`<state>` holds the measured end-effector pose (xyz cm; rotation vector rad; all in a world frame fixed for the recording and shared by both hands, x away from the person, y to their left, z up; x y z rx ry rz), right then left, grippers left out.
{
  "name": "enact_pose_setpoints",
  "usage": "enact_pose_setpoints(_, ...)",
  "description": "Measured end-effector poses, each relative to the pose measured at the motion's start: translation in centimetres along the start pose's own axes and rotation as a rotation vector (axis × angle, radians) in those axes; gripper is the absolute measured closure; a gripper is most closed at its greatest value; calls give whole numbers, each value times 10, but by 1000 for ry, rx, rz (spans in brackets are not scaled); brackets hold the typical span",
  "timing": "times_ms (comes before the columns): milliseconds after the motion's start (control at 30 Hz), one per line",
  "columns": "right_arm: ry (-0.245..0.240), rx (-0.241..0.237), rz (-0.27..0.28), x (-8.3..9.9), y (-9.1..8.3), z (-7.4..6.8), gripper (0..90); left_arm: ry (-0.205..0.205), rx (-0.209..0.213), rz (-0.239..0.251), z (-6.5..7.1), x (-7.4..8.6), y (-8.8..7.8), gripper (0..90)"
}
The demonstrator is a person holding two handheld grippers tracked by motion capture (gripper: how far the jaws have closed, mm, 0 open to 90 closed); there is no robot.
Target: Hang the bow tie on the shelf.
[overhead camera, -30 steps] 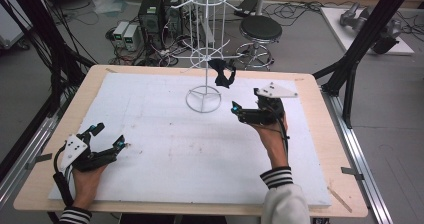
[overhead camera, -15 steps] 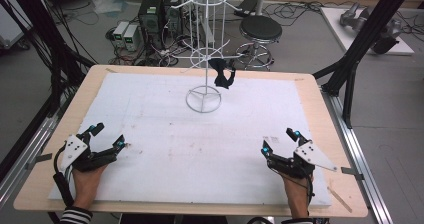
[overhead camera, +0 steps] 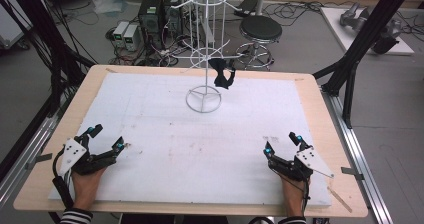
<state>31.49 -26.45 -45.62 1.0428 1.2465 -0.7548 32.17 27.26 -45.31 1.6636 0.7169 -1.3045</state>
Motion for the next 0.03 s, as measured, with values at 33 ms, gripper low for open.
enact_pose_setpoints(33, -2, -2, 1, 0, 0, 0, 105, -9, 3, -8, -1, 1, 1, 160)
Point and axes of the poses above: each handheld gripper's, and its own axes: y roughly forward along the jaws, x roughly out of its underside, z roughly to its right, the point moved 6 cm from there along y, roughly forward along the jaws, and after that the axes turned 15 degrees about z, right-handed, at the moved point
